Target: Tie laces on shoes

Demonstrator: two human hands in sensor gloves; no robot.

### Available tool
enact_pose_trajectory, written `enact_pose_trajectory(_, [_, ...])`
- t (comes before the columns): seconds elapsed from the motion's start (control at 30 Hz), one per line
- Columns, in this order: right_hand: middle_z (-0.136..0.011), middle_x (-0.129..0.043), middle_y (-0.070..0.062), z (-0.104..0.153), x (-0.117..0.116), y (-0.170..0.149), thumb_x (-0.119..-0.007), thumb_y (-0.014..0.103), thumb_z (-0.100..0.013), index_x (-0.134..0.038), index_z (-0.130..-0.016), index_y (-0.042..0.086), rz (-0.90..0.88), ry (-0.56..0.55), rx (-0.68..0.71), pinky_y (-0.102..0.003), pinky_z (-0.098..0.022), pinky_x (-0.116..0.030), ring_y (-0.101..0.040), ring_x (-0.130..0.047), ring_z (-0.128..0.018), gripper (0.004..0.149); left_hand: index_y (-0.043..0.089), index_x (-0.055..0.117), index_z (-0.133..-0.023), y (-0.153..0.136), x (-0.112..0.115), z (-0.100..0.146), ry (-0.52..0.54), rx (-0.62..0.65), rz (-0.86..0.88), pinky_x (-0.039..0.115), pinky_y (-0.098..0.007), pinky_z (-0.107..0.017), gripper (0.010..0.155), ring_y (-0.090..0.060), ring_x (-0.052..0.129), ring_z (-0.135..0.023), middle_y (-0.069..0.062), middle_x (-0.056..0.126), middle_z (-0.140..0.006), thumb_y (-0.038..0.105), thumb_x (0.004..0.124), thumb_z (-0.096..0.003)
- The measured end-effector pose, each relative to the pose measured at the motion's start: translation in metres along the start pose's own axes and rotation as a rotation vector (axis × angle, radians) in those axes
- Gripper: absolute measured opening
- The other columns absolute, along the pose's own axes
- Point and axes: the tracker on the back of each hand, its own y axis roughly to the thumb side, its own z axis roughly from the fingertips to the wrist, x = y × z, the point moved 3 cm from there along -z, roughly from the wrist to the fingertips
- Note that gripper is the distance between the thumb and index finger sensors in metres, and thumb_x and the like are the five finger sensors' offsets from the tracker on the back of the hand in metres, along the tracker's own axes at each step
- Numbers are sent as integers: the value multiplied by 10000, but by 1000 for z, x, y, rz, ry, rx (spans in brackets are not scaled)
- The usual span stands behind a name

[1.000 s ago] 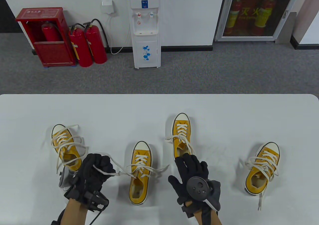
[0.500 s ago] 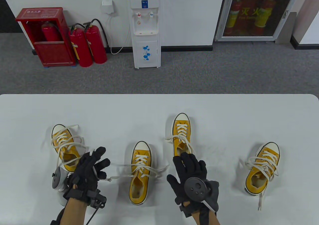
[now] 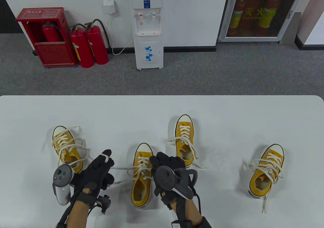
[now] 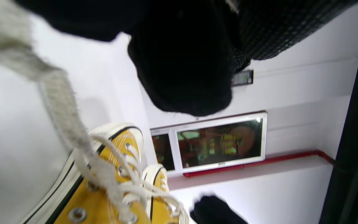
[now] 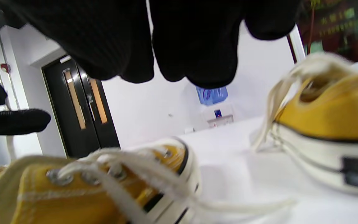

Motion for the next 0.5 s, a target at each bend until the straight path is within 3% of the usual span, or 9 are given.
enact_pose_trajectory(0.27, [-1065,-672,-17,-16,-46,3,-888,317,-418,-858,-895,354,8,164,-20,-579,-658,-601,-290,-833,-852,479,355,849,-845,-5,3,-2,-14,-19,62,918,-279,-126,369,-120,1090,-227,-46,737,-1125,492,798,-507])
enact_pose_trajectory(0.5, [-964,-828,3,-16,-45,-3,-933,369,-383,-968,-776,333,-65,19,-42,-585,-636,-631,-305,-896,-804,396,348,852,-854,-2,9,-2,-33,-22,8,918,-288,-129,382,-129,1094,-233,-78,770,-1107,494,792,-506])
